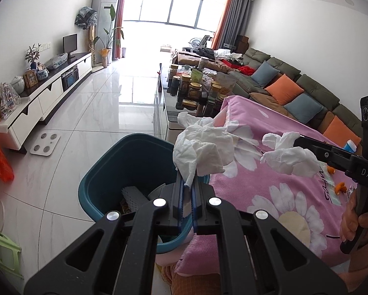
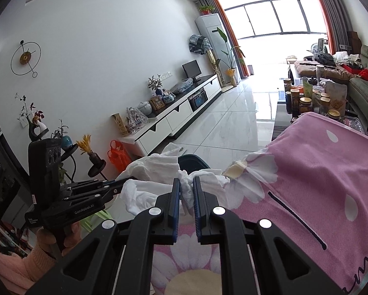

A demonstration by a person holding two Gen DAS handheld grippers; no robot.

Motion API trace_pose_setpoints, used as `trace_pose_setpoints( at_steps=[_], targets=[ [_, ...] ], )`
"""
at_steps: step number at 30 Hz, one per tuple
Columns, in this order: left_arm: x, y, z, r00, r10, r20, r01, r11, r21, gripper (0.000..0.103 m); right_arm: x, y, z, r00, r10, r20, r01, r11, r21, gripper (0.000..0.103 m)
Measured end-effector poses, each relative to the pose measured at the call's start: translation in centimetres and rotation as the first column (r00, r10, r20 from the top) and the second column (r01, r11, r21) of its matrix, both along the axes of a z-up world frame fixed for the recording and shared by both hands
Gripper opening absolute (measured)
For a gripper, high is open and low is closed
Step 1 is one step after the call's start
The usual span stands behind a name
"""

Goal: Collect trash
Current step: 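Carry both white tissues over the teal bin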

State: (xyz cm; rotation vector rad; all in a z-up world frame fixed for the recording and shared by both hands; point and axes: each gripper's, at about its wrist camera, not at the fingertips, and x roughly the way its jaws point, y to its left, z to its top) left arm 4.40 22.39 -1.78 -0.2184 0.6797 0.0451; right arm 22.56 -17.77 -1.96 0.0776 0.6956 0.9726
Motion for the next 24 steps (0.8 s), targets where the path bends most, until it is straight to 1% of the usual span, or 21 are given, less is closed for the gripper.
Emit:
trace_pose_setpoints(
  at_steps=[10,24],
  targets=[
    [-0.3,1.8,-0.4,0.999,0.043,-0.017,-0.043,0.999,0.001,0.006,0.7,3.2,-0.2,0.998,0.067,-0.014,-0.067,0.998,-0.009,0.009],
    [0.2,3.5,-1.3,0.994,0.098,-0.049,-0.098,0.995,0.004,0.006,1.6,6.8,-0.8,0.993,0.117,-0.027,-0.118,0.992,-0.043,0.009]
  ],
)
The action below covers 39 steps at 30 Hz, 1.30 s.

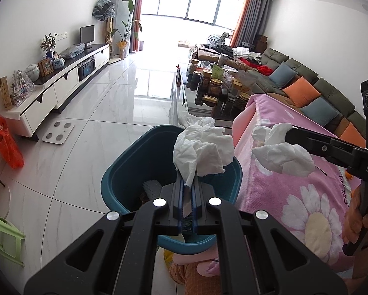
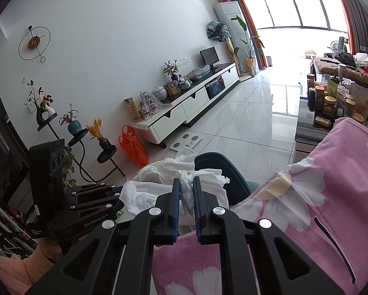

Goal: Collect trash
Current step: 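Carry both white tissues over the teal bin, then open both grippers to drop the tissues into the bin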

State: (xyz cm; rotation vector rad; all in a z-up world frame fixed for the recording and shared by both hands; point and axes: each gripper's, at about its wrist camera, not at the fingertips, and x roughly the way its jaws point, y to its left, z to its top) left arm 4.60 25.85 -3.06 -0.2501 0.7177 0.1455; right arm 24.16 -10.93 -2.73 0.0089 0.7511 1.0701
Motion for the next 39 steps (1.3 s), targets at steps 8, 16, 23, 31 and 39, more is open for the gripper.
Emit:
trace_pose_setpoints(
  at_steps=[8,16,23,31,39],
  targets=[
    [0.3,1.1,-1.1,0.999,0.022,-0.023,-0.022,1.0,-0.001,0.006,0.8,1.6,-0.5,1.0,0.011,-0.022,-0.012,1.0,-0.022,0.009],
    [1.1,1.5,-1.7,0.998,0.041,-0.044,-0.041,0.999,0.001,0.006,1.2,3.1,-1.3,0.999,0.019,-0.036,-0.021,0.998,-0.051,0.009],
    [1.1,2.0,-2.3,0.997,0.055,-0.058,-0.056,0.998,0.0,0.006,1.8,4.1,-2.1,0.998,0.021,-0.054,-0.025,0.997,-0.073,0.009],
    [2.0,2.5,-3.6,0.994,0.058,-0.094,-0.059,0.998,-0.01,0.007,2.4,5.8,-3.4,0.996,0.015,-0.085,-0.025,0.993,-0.119,0.011],
    [3.5,2.4,-5.4,0.99,0.052,-0.127,-0.056,0.998,-0.031,0.009,2.6,6.9,-4.3,0.995,0.018,-0.098,-0.034,0.986,-0.161,0.015]
  ],
)
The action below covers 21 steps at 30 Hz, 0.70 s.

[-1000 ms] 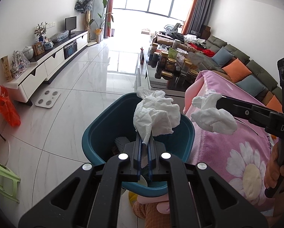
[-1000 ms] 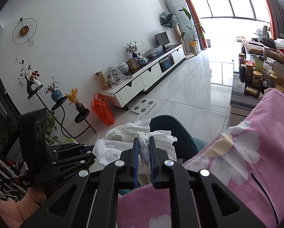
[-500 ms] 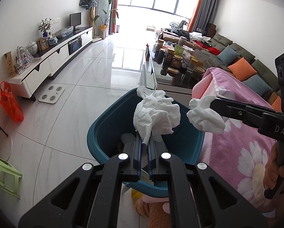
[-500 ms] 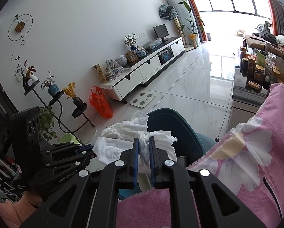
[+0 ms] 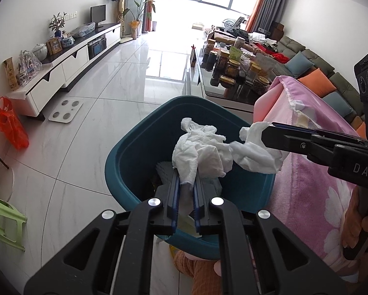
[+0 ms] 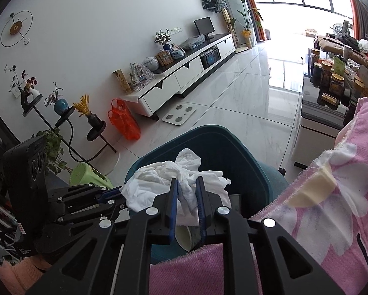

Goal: Collect trash
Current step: 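Open both grippers to drop the tissues into the bin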

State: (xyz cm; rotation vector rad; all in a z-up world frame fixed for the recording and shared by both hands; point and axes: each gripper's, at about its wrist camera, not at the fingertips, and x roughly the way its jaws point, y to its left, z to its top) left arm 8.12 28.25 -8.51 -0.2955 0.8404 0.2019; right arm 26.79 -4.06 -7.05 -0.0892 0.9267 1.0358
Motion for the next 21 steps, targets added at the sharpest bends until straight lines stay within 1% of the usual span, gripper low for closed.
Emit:
trace_pose_setpoints(
  at_steps=[2,3,5,6,8,10,11,13,16,18,20,21],
  targets=[
    [0.4,0.0,-0.5,1.0,-0.005,-0.009,0.005,1.0,-0.013,0.009,0.0,0.1,-0.1,1.0,-0.001,-0.004,0.001,1.0,-0.006,0.016],
    [0.5,0.0,-0.8,1.0,-0.007,-0.013,0.007,1.0,-0.02,0.013,0.1,0.0,-0.1,1.0,-0.002,-0.006,0.002,1.0,-0.007,0.017],
    [0.7,0.1,-1.4,1.0,-0.004,-0.022,0.004,1.0,-0.025,0.016,0.0,0.0,-0.2,1.0,-0.001,-0.009,0.001,1.0,-0.012,0.019],
    [0.9,0.1,-1.6,1.0,-0.004,-0.025,0.003,1.0,-0.028,0.02,0.0,0.0,-0.2,1.0,-0.003,-0.01,0.003,1.0,-0.011,0.02],
    [0.9,0.2,-2.1,0.999,0.003,-0.033,-0.004,0.999,-0.037,0.022,0.0,-0.2,-0.2,1.0,-0.008,-0.011,0.008,1.0,-0.011,0.021],
    [1.0,0.2,-2.4,0.999,0.004,-0.033,-0.005,0.999,-0.038,0.024,0.0,-0.4,-0.1,1.0,-0.011,-0.011,0.011,1.0,-0.007,0.022],
    [1.1,0.2,-2.5,0.999,0.002,-0.034,-0.004,0.999,-0.038,0.027,-0.1,-0.6,-0.1,1.0,-0.013,-0.011,0.013,1.0,-0.005,0.022],
    [1.0,0.2,-2.6,0.999,0.006,-0.035,-0.007,0.999,-0.033,0.028,0.0,-1.0,0.0,1.0,-0.021,-0.014,0.021,1.0,0.004,0.025],
    [0.7,0.0,-2.2,1.0,0.01,-0.007,-0.01,1.0,-0.026,0.029,-0.1,-2.0,0.2,0.999,-0.03,-0.013,0.031,0.999,0.015,0.029],
    [0.1,-0.3,-1.4,0.999,0.01,0.033,-0.009,1.0,-0.016,0.036,-0.4,-2.9,0.6,0.999,-0.037,-0.006,0.037,0.999,0.029,0.031],
    [-0.4,-1.0,-0.6,0.997,-0.006,0.075,0.007,1.0,-0.005,0.039,-0.8,-4.2,1.3,0.999,-0.048,0.018,0.047,0.998,0.043,0.037],
    [-0.7,-1.6,-0.1,0.995,-0.022,0.094,0.021,1.0,0.009,0.041,-1.0,-5.1,1.7,0.998,-0.054,0.028,0.053,0.997,0.052,0.043]
  ],
)
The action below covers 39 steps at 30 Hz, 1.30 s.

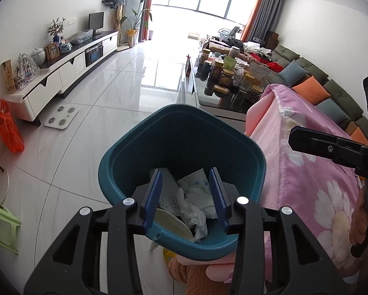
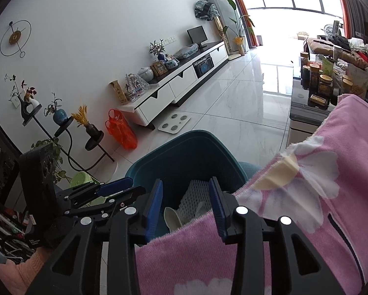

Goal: Collect trash
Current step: 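Open both grippers to drop the tissues into the bin, then move both tools back over the table toward the orange peels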

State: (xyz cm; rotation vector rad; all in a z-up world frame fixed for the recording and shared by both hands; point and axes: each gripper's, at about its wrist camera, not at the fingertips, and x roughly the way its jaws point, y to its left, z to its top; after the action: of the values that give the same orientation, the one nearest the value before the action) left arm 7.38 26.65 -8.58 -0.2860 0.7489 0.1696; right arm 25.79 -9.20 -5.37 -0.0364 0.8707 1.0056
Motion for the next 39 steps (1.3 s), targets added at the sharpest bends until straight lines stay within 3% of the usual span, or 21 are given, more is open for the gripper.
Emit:
trace_pose_setpoints(
  at_steps=[5,10,15,20,27,31,34,39],
  targets=[
    [-0.2,-3.9,2.4,0.988,-0.129,0.081,0.127,0.991,0.036,0.051,-1.1,-5.2,1.9,0.996,-0.07,0.058,0.067,0.997,0.037,0.049],
    [1.0,-9.5,4.2,0.949,-0.294,0.11,0.291,0.956,0.049,0.053,-1.4,-12.0,3.0,0.98,-0.189,0.064,0.184,0.98,0.078,0.053],
    [2.1,-16.1,5.1,0.885,-0.451,0.118,0.446,0.893,0.067,0.053,-1.9,-19.1,3.4,0.942,-0.327,0.072,0.32,0.942,0.098,0.053],
    [2.6,-22.5,5.1,0.813,-0.57,0.115,0.567,0.821,0.059,0.053,-2.5,-26.0,3.3,0.882,-0.465,0.08,0.457,0.884,0.098,0.053],
    [3.7,-31.5,3.7,0.699,-0.712,0.06,0.71,0.702,0.051,0.052,-3.0,-33.8,2.7,0.784,-0.615,0.079,0.608,0.788,0.1,0.053],
    [4.1,-35.5,3.2,0.637,-0.77,0.038,0.768,0.639,0.042,0.052,-3.0,-37.0,1.7,0.744,-0.665,0.06,0.659,0.746,0.095,0.053],
    [4.6,-38.1,2.8,0.606,-0.795,0.01,0.794,0.606,0.046,0.052,-3.4,-38.8,0.7,0.723,-0.69,0.033,0.685,0.723,0.092,0.06],
    [6.0,-41.3,2.1,0.576,-0.816,-0.043,0.818,0.575,0.028,0.05,-4.8,-41.1,-1.4,0.698,-0.716,-0.021,0.715,0.695,0.071,0.061]
  ],
)
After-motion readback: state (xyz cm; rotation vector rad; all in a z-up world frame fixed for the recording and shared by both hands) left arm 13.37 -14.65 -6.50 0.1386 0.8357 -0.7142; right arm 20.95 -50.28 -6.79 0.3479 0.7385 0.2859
